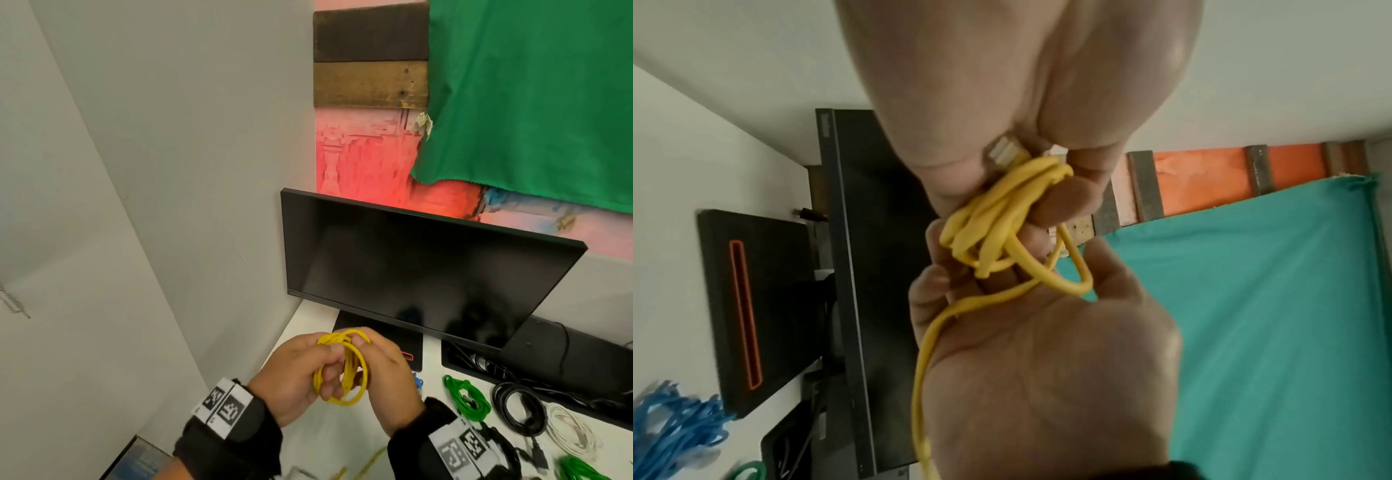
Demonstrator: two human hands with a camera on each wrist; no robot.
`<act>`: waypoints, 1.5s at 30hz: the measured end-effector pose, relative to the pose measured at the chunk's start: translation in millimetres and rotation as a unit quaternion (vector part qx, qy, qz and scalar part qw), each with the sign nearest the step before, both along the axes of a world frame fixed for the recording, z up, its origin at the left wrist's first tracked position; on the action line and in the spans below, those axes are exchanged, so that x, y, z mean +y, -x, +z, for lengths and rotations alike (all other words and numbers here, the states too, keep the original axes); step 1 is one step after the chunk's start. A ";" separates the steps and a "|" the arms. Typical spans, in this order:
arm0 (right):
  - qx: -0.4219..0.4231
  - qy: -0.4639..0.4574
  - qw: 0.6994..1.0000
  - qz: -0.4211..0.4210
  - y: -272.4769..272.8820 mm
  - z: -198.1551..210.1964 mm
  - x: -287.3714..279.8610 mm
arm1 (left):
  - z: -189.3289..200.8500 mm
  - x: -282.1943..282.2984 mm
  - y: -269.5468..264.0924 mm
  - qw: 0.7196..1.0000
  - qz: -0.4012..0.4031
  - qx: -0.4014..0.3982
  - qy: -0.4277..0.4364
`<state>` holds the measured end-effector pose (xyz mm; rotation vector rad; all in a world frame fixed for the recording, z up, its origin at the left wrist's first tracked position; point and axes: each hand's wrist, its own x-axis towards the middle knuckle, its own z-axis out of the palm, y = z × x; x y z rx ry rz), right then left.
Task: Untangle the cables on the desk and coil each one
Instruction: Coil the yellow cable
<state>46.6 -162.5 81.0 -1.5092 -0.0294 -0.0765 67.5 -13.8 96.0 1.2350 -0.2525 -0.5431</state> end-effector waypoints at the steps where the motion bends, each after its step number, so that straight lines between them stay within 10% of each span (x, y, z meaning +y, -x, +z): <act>1: 0.010 -0.026 1.000 -0.002 -0.4 1.9 1.9 | -2.3 -5.4 1.1 0.999 0.030 0.022 0.025; 9: -0.100 0.214 0.970 -0.053 -9.1 -3.0 -1.4 | -4.8 -6.1 1.5 0.981 0.006 0.131 0.140; 18: -0.091 0.179 0.980 0.005 -8.7 -7.4 4.1 | -4.9 2.4 -1.9 0.969 -0.085 0.173 0.156; 25: 0.043 0.139 0.989 -0.012 -16.8 -7.7 11.1 | -8.9 -11.8 0.2 0.986 0.112 0.115 0.053; 31: 0.023 0.109 0.992 -0.067 -13.1 -6.0 17.1 | -13.3 -15.5 7.6 0.985 0.072 0.140 0.075; 37: 0.000 0.111 0.992 0.060 -23.0 -8.4 7.7 | -9.5 -8.1 5.9 0.982 0.117 0.124 0.085; 45: -0.046 0.378 0.924 -0.013 -9.9 -29.6 -33.7 | 7.0 37.8 -20.0 0.949 0.166 0.165 0.211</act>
